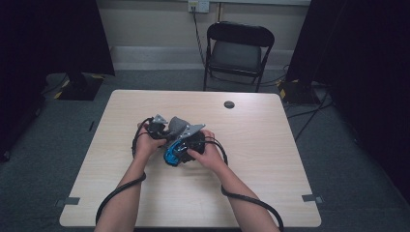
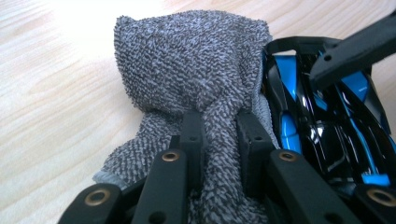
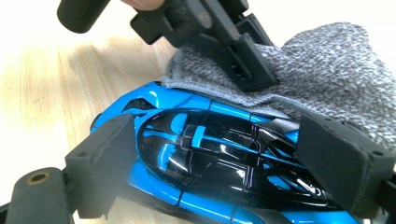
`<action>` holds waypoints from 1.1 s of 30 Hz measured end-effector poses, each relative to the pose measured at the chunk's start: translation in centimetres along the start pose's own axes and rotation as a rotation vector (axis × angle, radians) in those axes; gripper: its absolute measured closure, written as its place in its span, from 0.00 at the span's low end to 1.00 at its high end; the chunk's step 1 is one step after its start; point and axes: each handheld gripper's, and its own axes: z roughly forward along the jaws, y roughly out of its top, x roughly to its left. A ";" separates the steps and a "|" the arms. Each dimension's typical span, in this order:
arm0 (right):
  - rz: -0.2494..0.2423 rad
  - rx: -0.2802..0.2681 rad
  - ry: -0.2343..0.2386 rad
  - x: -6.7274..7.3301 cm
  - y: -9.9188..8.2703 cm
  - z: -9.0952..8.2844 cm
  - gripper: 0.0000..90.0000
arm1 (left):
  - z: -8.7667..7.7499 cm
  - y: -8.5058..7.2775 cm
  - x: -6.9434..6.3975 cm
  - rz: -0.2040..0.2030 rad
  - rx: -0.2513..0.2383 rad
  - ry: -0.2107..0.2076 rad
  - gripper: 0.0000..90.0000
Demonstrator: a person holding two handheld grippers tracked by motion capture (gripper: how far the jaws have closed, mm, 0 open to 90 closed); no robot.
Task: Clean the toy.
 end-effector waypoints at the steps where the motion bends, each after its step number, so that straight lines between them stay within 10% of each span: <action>1: 0.000 0.000 0.000 0.0 0.0 0.0 0.13 | 0.0 0.0 0.0 0.000 0.000 0.000 0.84; 33: 0.002 0.000 -0.005 0.1 0.1 0.0 0.13 | -4.1 -3.4 0.0 -0.008 0.023 -0.006 0.84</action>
